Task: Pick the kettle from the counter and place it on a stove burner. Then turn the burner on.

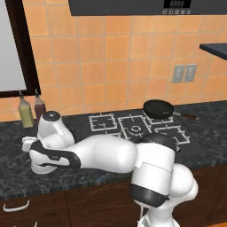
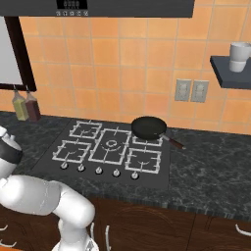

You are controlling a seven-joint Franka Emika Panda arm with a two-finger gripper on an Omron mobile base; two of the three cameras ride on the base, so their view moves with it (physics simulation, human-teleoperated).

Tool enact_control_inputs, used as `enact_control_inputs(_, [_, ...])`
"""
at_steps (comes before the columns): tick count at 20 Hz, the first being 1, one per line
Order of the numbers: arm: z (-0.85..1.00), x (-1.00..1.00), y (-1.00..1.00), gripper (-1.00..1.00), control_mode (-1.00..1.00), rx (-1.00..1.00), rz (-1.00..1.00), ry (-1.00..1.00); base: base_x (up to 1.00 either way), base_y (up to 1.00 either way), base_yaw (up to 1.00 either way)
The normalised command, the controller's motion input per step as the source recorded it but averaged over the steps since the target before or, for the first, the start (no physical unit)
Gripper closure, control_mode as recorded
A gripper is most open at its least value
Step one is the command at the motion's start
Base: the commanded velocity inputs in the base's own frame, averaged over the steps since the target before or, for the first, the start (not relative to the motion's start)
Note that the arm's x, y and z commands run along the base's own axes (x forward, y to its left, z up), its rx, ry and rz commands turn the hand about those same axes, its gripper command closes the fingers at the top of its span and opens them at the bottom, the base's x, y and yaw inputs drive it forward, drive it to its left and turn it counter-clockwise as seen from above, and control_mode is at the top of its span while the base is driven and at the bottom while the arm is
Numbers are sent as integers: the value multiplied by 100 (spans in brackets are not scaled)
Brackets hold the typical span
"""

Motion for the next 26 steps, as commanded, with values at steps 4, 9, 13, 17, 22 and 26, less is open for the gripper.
enact_control_inputs(4, [-19,26,8,-100,-100,-1,-6,0,0,0,0])
enact_control_inputs(9, [-16,29,18,-100,-100,-2,-6,0,0,0,0])
enact_control_inputs(13, [-7,22,9,-100,-100,0,-7,0,0,0,0])
enact_control_inputs(17, [-10,10,0,100,-100,0,-10,0,0,0,0])
enact_control_inputs(22, [-24,6,0,100,-100,0,-8,0,0,0,0])
enact_control_inputs(26, [-12,4,0,100,-100,0,-1,0,0,0,0])
